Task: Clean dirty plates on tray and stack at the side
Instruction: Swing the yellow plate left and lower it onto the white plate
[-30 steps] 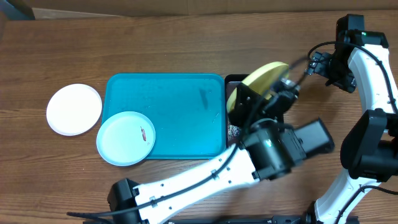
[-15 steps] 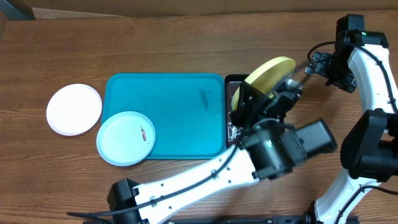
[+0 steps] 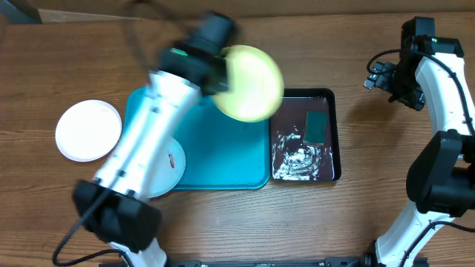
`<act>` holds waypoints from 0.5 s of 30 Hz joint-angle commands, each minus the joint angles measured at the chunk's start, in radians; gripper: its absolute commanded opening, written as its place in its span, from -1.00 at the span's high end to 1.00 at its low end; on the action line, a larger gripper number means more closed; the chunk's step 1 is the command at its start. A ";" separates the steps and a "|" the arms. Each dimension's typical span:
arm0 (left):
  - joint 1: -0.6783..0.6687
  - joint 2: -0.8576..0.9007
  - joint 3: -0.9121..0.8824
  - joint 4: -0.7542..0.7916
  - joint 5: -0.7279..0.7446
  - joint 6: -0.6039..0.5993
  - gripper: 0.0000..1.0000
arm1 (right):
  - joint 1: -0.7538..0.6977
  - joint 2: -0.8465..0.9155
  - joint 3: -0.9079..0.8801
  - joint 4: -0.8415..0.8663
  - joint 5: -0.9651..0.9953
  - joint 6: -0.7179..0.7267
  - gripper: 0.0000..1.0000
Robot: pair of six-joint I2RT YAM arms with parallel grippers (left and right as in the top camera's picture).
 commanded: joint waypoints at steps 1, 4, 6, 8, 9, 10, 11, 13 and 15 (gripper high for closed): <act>0.269 -0.020 -0.004 -0.064 0.288 -0.022 0.92 | -0.002 -0.008 0.013 0.003 0.003 0.004 -1.00; 0.453 -0.020 -0.012 -0.124 0.291 -0.021 0.92 | -0.002 -0.008 0.013 0.003 0.003 0.004 -1.00; 0.581 -0.020 -0.021 -0.150 0.287 -0.010 0.92 | -0.002 -0.008 0.013 0.003 0.003 0.004 -1.00; 0.684 -0.020 -0.033 -0.159 0.275 -0.006 0.91 | -0.002 -0.008 0.013 0.003 0.003 0.004 -1.00; 0.743 -0.020 -0.042 -0.163 0.261 -0.007 0.91 | -0.002 -0.008 0.013 0.003 0.003 0.004 -1.00; 0.788 -0.020 -0.053 -0.161 0.250 -0.008 0.92 | -0.002 -0.008 0.013 0.003 0.003 0.004 -1.00; 0.832 -0.020 -0.065 -0.159 0.235 -0.016 0.92 | -0.002 -0.008 0.013 0.003 0.003 0.004 -1.00; 0.925 -0.020 -0.099 -0.150 0.205 -0.049 0.91 | -0.002 -0.008 0.013 0.003 0.003 0.004 -1.00; 0.996 -0.020 -0.138 -0.128 0.195 -0.064 0.92 | -0.002 -0.008 0.013 0.003 0.003 0.004 -1.00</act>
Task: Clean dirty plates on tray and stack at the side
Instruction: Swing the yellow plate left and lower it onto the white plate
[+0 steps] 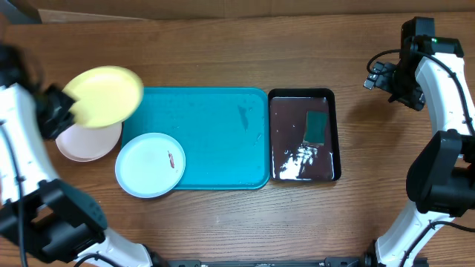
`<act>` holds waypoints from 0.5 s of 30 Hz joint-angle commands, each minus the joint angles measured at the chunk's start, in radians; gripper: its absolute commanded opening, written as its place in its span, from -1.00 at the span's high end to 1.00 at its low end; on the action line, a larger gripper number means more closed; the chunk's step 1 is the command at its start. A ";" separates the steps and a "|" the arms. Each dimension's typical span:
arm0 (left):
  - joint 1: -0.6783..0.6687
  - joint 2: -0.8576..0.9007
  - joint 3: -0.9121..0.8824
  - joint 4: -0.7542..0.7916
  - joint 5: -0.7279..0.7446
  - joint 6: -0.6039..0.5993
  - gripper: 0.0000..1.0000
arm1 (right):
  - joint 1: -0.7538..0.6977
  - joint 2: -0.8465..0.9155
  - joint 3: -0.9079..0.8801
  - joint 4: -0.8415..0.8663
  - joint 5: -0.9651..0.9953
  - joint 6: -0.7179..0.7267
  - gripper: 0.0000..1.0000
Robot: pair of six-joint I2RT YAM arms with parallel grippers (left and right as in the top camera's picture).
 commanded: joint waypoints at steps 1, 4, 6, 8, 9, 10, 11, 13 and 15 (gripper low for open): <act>0.124 -0.020 -0.078 0.026 -0.028 -0.049 0.91 | -0.002 -0.008 0.013 0.003 0.003 0.004 -1.00; 0.204 -0.020 -0.158 0.084 -0.044 -0.052 0.92 | -0.002 -0.008 0.013 0.003 0.003 0.004 -1.00; 0.235 -0.020 -0.213 0.130 -0.051 -0.052 0.92 | -0.002 -0.008 0.013 0.003 0.003 0.004 -1.00; 0.252 -0.020 -0.265 0.187 -0.047 -0.050 0.91 | -0.002 -0.008 0.013 0.003 0.003 0.004 -1.00; 0.254 -0.020 -0.285 0.211 -0.045 -0.047 0.91 | -0.002 -0.008 0.013 0.003 0.003 0.004 -1.00; 0.254 -0.020 -0.303 0.233 -0.039 -0.047 0.91 | -0.002 -0.008 0.013 0.003 0.003 0.004 -1.00; 0.254 -0.020 -0.315 0.250 -0.030 -0.043 0.91 | -0.002 -0.008 0.013 0.003 0.003 0.004 -1.00; 0.246 -0.020 -0.329 0.285 0.005 -0.014 0.92 | -0.002 -0.008 0.013 0.003 0.003 0.004 -1.00; 0.235 -0.019 -0.329 0.291 0.006 -0.004 0.92 | -0.002 -0.008 0.013 0.003 0.003 0.004 -1.00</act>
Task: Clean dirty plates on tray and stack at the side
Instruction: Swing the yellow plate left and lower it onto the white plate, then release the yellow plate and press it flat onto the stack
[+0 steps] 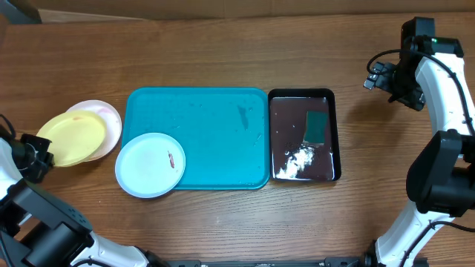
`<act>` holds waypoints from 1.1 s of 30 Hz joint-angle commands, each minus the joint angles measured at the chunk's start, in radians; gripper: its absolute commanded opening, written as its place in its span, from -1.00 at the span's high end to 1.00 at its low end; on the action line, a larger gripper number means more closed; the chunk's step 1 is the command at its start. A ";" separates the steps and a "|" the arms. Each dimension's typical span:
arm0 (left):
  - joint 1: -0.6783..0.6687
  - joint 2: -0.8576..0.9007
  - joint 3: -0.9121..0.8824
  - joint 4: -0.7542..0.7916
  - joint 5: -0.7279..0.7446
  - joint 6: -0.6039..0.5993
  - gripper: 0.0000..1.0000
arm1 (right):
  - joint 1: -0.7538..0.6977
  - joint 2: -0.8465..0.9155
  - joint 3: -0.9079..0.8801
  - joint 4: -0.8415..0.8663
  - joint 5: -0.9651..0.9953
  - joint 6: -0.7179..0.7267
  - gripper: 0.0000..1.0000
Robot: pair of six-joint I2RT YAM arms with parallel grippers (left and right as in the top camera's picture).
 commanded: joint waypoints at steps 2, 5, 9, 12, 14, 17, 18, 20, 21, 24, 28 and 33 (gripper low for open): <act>-0.027 -0.019 -0.006 0.014 0.023 0.018 0.78 | -0.002 -0.008 0.013 0.003 0.003 0.004 -1.00; -0.032 -0.019 -0.006 0.019 0.024 0.019 -0.48 | -0.002 -0.008 0.013 0.003 0.003 0.004 -1.00; -0.036 -0.019 -0.006 0.010 0.088 0.041 -0.83 | -0.002 -0.008 0.013 0.003 0.003 0.004 -1.00; -0.074 -0.019 -0.005 0.010 0.267 0.153 -0.82 | -0.002 -0.008 0.013 0.003 0.003 0.004 -1.00; -0.116 -0.019 -0.005 0.013 0.333 0.213 -0.82 | -0.002 -0.008 0.013 0.003 0.003 0.004 -1.00; -0.203 -0.020 -0.004 0.006 0.353 0.255 -0.91 | -0.002 -0.008 0.013 0.003 0.003 0.004 -1.00; -0.233 -0.020 -0.004 0.002 0.351 0.262 -0.93 | -0.002 -0.008 0.013 0.003 0.003 0.004 -1.00; -0.302 -0.020 -0.004 -0.008 0.316 0.262 -0.93 | -0.002 -0.008 0.013 0.003 0.003 0.004 -1.00; -0.330 -0.020 -0.004 -0.013 0.281 0.260 -0.93 | -0.002 -0.008 0.013 0.003 0.003 0.004 -1.00; -0.410 -0.020 -0.004 -0.053 0.158 0.201 -0.80 | -0.002 -0.008 0.013 0.003 0.003 0.004 -1.00; -0.464 -0.020 -0.005 -0.099 0.159 0.211 -0.61 | -0.002 -0.008 0.013 0.003 0.003 0.004 -1.00; -0.473 -0.032 -0.004 -0.072 0.103 0.158 -0.60 | -0.002 -0.008 0.013 0.003 0.003 0.004 -1.00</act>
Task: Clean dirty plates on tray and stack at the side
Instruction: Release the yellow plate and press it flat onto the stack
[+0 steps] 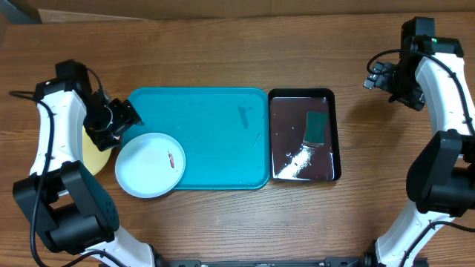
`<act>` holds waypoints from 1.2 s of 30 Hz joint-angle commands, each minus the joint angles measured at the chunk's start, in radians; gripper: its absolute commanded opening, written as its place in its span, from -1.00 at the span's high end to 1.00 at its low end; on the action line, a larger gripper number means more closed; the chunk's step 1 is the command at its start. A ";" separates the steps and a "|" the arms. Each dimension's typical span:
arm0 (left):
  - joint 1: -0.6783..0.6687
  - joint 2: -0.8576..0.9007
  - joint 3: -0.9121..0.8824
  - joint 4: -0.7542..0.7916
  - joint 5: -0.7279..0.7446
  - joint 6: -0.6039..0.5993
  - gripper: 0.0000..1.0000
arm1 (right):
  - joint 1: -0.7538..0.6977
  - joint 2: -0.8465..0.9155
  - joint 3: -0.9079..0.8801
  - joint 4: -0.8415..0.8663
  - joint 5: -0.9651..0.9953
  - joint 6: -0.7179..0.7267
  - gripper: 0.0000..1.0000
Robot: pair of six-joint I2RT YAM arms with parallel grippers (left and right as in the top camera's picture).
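Note:
A white plate (151, 165) with a small red smear lies on the front left corner of the teal tray (215, 141), overhanging its edge. Left of the tray a yellow plate (93, 154) lies on the table, mostly hidden under my left arm. My left gripper (126, 115) hovers at the tray's left edge, just above the white plate's far rim; its fingers look apart and hold nothing. My right gripper (373, 75) hangs far off at the back right, open and empty.
A black basin (303, 95) of dark water stands against the tray's right side, with a green sponge (317, 126) and some foam in it. The right arm's base rises along the right edge of the table.
My left gripper has left the yellow plate on the stack at the left and moved right, to the tray's left edge by the white plate. The right arm has not moved.
My left gripper held the yellow plate over the tray beside the basin. Then it carried it above the pink plate at the left. Then the yellow plate lay on the pink one. Now the gripper is empty beside the white plate.

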 commanded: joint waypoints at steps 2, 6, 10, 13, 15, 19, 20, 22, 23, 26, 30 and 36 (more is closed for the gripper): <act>0.021 -0.035 -0.001 0.055 -0.071 -0.080 -0.50 | -0.002 -0.008 0.013 0.003 0.003 0.004 -1.00; 0.039 -0.035 -0.001 0.051 -0.057 -0.088 0.26 | -0.002 -0.008 0.013 0.003 0.003 0.004 -1.00; 0.043 -0.035 -0.001 0.033 -0.159 -0.090 0.46 | -0.002 -0.008 0.013 0.003 0.003 0.004 -1.00; 0.054 -0.034 -0.002 0.072 -0.212 -0.108 0.43 | -0.002 -0.008 0.013 0.003 0.003 0.004 -1.00; 0.053 -0.033 -0.002 0.102 -0.266 -0.124 0.86 | -0.002 -0.008 0.013 0.003 0.003 0.004 -1.00; 0.054 -0.031 -0.006 0.102 -0.418 -0.239 0.92 | -0.002 -0.008 0.013 0.003 0.003 0.004 -1.00; 0.054 -0.028 -0.008 0.104 -0.442 -0.251 0.92 | -0.002 -0.008 0.013 0.003 0.003 0.004 -1.00; 0.054 -0.021 -0.016 0.116 -0.464 -0.251 0.92 | -0.002 -0.008 0.013 0.003 0.003 0.004 -1.00; 0.055 -0.015 -0.023 0.126 -0.467 -0.249 0.92 | -0.002 -0.008 0.013 0.003 0.003 0.004 -1.00; 0.055 0.008 -0.043 0.161 -0.468 -0.250 0.92 | -0.002 -0.008 0.013 0.003 0.003 0.004 -1.00; 0.055 0.068 -0.047 0.208 -0.454 -0.240 0.92 | -0.002 -0.008 0.013 0.003 0.003 0.004 -1.00; 0.056 0.130 -0.047 0.315 -0.380 -0.155 0.92 | -0.002 -0.008 0.013 0.003 0.003 0.004 -1.00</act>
